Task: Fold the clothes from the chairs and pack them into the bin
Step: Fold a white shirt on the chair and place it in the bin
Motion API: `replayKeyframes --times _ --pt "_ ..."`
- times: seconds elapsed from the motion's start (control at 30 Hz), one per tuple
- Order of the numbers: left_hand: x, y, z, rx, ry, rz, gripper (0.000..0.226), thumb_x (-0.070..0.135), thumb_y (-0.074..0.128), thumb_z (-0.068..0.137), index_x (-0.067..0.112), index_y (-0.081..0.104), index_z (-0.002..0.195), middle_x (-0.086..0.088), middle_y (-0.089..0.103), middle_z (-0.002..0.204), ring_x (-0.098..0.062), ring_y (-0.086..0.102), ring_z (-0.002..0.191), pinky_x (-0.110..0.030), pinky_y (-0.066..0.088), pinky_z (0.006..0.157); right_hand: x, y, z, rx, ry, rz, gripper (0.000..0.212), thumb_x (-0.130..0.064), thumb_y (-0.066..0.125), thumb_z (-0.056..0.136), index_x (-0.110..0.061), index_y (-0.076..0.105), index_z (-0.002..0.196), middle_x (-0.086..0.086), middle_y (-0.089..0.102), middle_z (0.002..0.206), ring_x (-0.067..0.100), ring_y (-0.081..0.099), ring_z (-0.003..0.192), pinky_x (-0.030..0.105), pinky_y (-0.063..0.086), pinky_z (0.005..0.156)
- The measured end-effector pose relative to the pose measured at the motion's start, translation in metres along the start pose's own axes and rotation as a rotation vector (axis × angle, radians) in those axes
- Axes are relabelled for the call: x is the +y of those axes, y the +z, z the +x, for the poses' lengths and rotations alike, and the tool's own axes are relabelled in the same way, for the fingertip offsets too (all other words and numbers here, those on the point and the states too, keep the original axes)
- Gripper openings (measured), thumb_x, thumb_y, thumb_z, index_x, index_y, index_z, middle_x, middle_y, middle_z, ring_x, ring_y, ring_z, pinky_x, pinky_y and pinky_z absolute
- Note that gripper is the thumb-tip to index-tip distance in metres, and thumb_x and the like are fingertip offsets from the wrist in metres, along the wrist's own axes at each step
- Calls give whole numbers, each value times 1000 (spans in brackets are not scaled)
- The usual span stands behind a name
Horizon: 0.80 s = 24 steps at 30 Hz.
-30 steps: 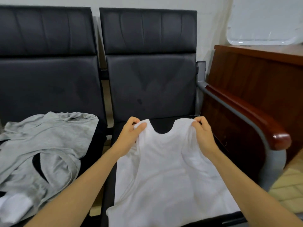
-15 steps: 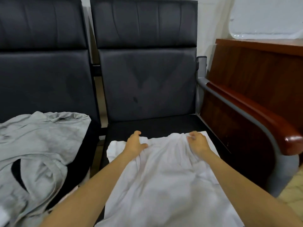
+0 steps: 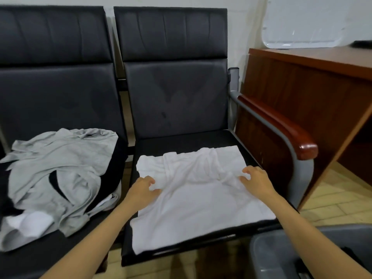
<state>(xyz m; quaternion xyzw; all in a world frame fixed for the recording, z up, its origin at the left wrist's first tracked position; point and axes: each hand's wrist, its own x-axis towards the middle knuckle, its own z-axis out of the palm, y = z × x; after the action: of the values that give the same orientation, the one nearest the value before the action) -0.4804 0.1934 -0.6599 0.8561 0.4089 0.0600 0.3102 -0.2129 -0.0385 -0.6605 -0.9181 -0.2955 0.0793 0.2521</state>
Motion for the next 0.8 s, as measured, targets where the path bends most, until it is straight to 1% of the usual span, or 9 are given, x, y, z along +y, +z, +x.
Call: replayKeyframes --times 0.13,0.2,0.27,0.33,0.5,0.6,0.67,0.73,0.8 --pt "-11 -9 -39 -161 -116 117 62 39 64 88 13 38 137 -9 38 137 -24 49 118 -27 45 85 21 -21 -44 -75 74 -30 45 -34 58 94 -9 48 130 14 48 128 30 44 119 36 39 97" --pt "-13 -12 -51 -200 -162 193 60 39 66 86 9 40 131 -10 45 128 -24 53 109 -26 43 78 25 -22 -53 -103 107 -6 45 -34 59 94 -8 48 129 13 53 121 27 53 105 35 44 89" --pt "-15 -13 -61 -181 -180 145 33 34 68 83 8 51 96 -5 51 92 -17 52 79 -26 36 64 23 -22 -60 -106 140 42 42 -32 59 94 -6 48 126 12 59 104 22 55 83 31 43 77" --pt "-17 -14 -69 -135 -203 -31 34 26 73 80 13 43 69 -2 41 72 -13 42 62 -26 29 59 19 -22 -66 -52 162 136 38 -25 59 94 -4 50 124 15 61 106 21 51 80 28 40 76" --pt "-18 -16 -80 -51 -178 -360 29 14 77 78 10 48 74 -8 54 81 -17 53 72 -25 37 62 6 -29 -77 79 -34 483 23 -11 52 97 -11 55 119 3 56 92 21 52 84 28 41 72" --pt "-6 -24 -86 30 -167 -849 17 10 69 85 4 57 95 -11 67 100 -24 64 91 -31 50 75 0 -48 -87 169 -151 742 21 -3 48 95 -15 61 107 1 54 85 17 55 82 27 46 70" --pt "-4 -30 -87 -5 -182 -1108 29 7 66 87 0 56 114 -14 67 111 -28 64 102 -37 53 81 9 -53 -94 243 -120 738 20 -3 48 94 -16 59 104 4 53 80 17 53 73 27 45 63" --pt "-5 -33 -94 -137 -220 -1069 31 3 63 88 -3 58 117 -17 67 114 -28 66 101 -36 54 79 25 -46 -99 151 -3 580 20 -10 53 94 -16 54 113 6 52 79 19 50 68 28 43 59" --pt "-6 -33 -106 -266 -265 -895 14 2 63 88 -2 62 101 -18 67 111 -26 66 94 -35 53 80 38 -37 -103 -4 147 414 30 -24 58 94 -14 46 119 4 53 85 18 51 71 28 41 60"
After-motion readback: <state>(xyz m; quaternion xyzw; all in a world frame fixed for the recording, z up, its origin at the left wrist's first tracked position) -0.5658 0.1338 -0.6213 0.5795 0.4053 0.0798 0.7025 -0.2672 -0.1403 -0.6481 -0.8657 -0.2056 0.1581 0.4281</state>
